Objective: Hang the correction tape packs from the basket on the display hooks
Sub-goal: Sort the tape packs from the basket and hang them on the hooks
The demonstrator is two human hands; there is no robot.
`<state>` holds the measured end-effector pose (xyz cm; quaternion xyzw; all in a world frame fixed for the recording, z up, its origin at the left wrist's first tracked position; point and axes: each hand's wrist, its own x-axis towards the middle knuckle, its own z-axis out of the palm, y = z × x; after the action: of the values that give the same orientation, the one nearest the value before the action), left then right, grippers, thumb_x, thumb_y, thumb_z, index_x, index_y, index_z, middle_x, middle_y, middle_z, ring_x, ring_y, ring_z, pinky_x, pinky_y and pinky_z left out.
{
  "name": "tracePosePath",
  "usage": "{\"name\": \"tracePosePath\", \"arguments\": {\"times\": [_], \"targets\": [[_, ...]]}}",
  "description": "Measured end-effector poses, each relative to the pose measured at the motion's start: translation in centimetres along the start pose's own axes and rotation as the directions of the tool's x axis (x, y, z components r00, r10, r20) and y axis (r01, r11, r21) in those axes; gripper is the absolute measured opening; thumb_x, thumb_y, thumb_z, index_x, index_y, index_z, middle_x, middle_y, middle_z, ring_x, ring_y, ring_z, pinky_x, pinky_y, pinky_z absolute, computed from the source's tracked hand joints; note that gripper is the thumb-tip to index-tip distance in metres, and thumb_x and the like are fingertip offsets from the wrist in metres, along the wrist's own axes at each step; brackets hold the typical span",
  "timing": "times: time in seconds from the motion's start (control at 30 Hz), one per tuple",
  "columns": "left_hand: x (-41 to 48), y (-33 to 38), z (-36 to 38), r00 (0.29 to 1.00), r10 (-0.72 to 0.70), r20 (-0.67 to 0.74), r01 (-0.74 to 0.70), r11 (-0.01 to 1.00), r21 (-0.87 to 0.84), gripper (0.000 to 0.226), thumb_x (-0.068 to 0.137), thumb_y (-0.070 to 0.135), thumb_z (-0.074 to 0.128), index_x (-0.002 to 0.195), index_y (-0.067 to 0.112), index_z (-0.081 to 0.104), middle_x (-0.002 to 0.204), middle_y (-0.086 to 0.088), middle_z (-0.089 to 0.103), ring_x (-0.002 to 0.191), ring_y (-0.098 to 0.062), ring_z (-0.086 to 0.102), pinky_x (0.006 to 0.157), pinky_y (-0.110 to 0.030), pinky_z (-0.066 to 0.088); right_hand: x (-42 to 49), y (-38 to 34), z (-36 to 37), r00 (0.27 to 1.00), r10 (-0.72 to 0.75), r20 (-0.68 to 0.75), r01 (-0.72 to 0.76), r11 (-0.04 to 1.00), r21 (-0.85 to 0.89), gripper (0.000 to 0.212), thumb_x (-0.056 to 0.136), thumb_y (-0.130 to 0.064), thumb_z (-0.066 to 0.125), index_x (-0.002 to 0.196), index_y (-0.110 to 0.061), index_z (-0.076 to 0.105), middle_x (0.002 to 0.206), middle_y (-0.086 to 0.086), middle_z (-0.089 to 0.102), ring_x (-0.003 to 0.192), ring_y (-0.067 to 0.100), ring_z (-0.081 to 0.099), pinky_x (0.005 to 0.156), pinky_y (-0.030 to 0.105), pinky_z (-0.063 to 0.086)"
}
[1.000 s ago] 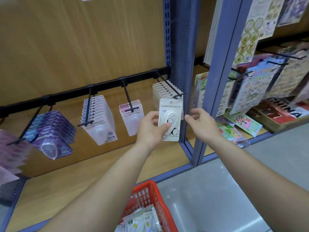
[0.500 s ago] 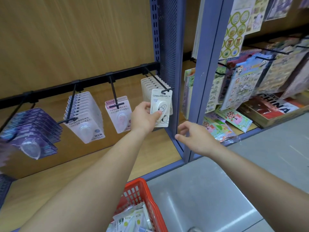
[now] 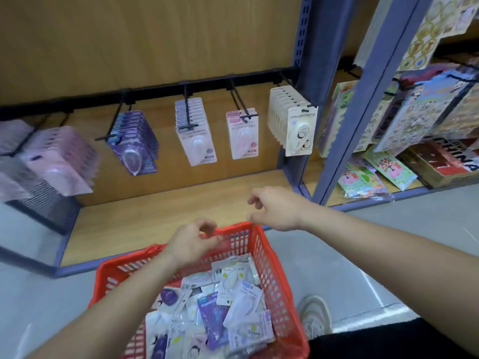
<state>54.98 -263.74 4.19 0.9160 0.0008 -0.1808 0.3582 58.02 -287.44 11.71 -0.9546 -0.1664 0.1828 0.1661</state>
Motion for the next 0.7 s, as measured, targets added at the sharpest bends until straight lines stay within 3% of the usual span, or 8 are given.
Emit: {"name": "tracePosePath", "arguments": {"times": [0.07, 0.13, 0.3, 0.5, 0.63, 0.7], "targets": [[-2.2, -4.3, 0.3, 0.998, -0.058, 0.023, 0.056, 0.995, 0.082, 0.035, 0.086, 0.034, 0.080, 0.116, 0.019, 0.068, 0.112, 0.002, 0.072, 0.104, -0.017, 0.068, 0.096, -0.031, 0.052, 0.3, -1.5, 3.5, 0.997, -0.010, 0.071, 0.011, 1.000, -0.014, 0.047, 0.097, -0.044, 0.062, 0.133, -0.014, 0.056, 0.126, 0.005, 0.062, 0.117, 0.026, 0.058, 0.088, 0.034, 0.045], [-3.9, -8.1, 1.1, 0.990, -0.122, 0.070, 0.112, 0.984, 0.135, 0.039, 0.087, 0.035, 0.078, 0.120, 0.017, 0.067, 0.113, 0.001, 0.071, 0.107, -0.018, 0.067, 0.093, -0.029, 0.050, 1.0, -2.0, 7.7, 0.991, 0.014, 0.130, -0.009, 0.999, -0.038, 0.045, 0.096, -0.043, 0.062, 0.129, -0.013, 0.056, 0.124, 0.008, 0.060, 0.117, 0.028, 0.057, 0.090, 0.037, 0.047], [-5.4, -14.8, 4.1, 0.950, -0.260, 0.175, 0.229, 0.956, 0.182, 0.054, 0.095, 0.040, 0.069, 0.139, 0.012, 0.055, 0.137, -0.006, 0.062, 0.121, -0.022, 0.061, 0.091, -0.026, 0.044, 3.1, -1.2, 17.9, 0.961, 0.107, 0.254, -0.118, 0.993, 0.026, 0.050, 0.096, -0.037, 0.063, 0.135, -0.008, 0.053, 0.133, 0.014, 0.058, 0.125, 0.031, 0.054, 0.098, 0.034, 0.042], [-3.5, -19.6, 8.9, 0.916, -0.326, 0.234, 0.307, 0.945, 0.116, 0.059, 0.095, 0.045, 0.066, 0.145, 0.018, 0.048, 0.147, -0.005, 0.053, 0.123, -0.025, 0.058, 0.098, -0.034, 0.049, 4.1, 0.7, 26.9, 0.883, 0.310, 0.353, -0.379, 0.914, 0.146, 0.068, 0.098, -0.036, 0.065, 0.153, -0.008, 0.036, 0.152, 0.016, 0.040, 0.134, 0.033, 0.048, 0.104, 0.034, 0.042], [-2.6, -21.8, 11.6, 0.895, -0.379, 0.235, 0.395, 0.918, -0.024, 0.060, 0.091, 0.039, 0.073, 0.142, 0.017, 0.051, 0.142, -0.003, 0.057, 0.123, -0.023, 0.059, 0.099, -0.037, 0.050, 3.8, 1.5, 30.7, 0.868, 0.355, 0.347, -0.408, 0.909, 0.089, 0.087, 0.090, -0.042, 0.073, 0.158, -0.015, 0.027, 0.157, 0.012, 0.023, 0.146, 0.035, 0.025, 0.118, 0.037, 0.029], [-2.5, -22.4, 12.9, 0.881, -0.396, 0.260, 0.432, 0.897, -0.099, 0.062, 0.088, 0.037, 0.077, 0.141, 0.018, 0.050, 0.136, -0.003, 0.060, 0.114, -0.022, 0.062, 0.096, -0.038, 0.052, 3.5, 1.7, 31.8, 0.879, 0.361, 0.310, -0.412, 0.904, 0.114, 0.092, 0.084, -0.046, 0.076, 0.157, -0.019, 0.026, 0.153, 0.010, 0.021, 0.146, 0.035, 0.019, 0.119, 0.038, 0.022]]}}
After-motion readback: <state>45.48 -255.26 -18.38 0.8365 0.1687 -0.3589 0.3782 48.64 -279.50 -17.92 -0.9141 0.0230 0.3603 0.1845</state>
